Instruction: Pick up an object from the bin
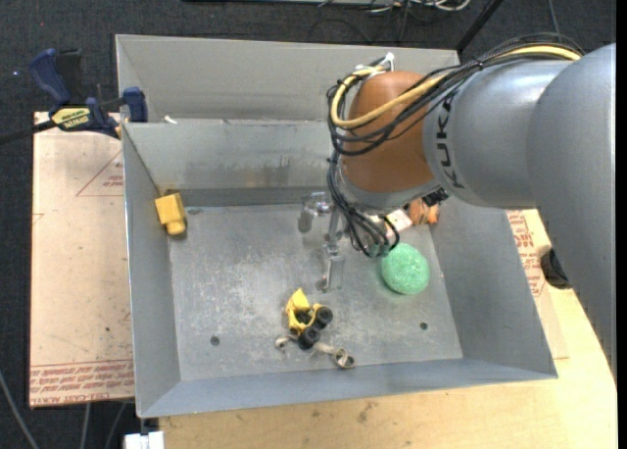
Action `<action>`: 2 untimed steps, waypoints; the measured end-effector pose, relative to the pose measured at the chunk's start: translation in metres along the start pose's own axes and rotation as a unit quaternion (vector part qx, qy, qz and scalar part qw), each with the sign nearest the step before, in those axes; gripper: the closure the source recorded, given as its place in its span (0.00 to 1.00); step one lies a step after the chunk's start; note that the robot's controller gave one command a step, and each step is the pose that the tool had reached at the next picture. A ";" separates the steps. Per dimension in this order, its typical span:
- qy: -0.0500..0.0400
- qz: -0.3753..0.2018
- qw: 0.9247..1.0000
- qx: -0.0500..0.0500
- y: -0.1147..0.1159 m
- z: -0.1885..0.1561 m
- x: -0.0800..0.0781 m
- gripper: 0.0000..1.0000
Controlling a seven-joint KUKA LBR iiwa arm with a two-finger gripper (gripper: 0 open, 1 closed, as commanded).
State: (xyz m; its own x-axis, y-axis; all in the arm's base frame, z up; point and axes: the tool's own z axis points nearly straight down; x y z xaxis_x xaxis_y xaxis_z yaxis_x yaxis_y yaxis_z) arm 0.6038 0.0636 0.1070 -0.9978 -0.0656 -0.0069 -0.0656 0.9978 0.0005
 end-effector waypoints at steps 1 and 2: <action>0.004 0.014 1.000 -0.001 0.007 0.024 0.013 0.00; 0.002 0.019 1.000 0.000 0.016 0.030 0.028 0.00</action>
Offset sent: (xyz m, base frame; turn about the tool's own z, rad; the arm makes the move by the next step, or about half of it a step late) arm -0.0547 0.0248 -0.0370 -0.2805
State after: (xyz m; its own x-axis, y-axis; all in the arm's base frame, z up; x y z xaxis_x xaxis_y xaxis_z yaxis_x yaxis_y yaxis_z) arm 0.5754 0.0781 0.0766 -0.9996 -0.0275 -0.0022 -0.0275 0.9996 0.0010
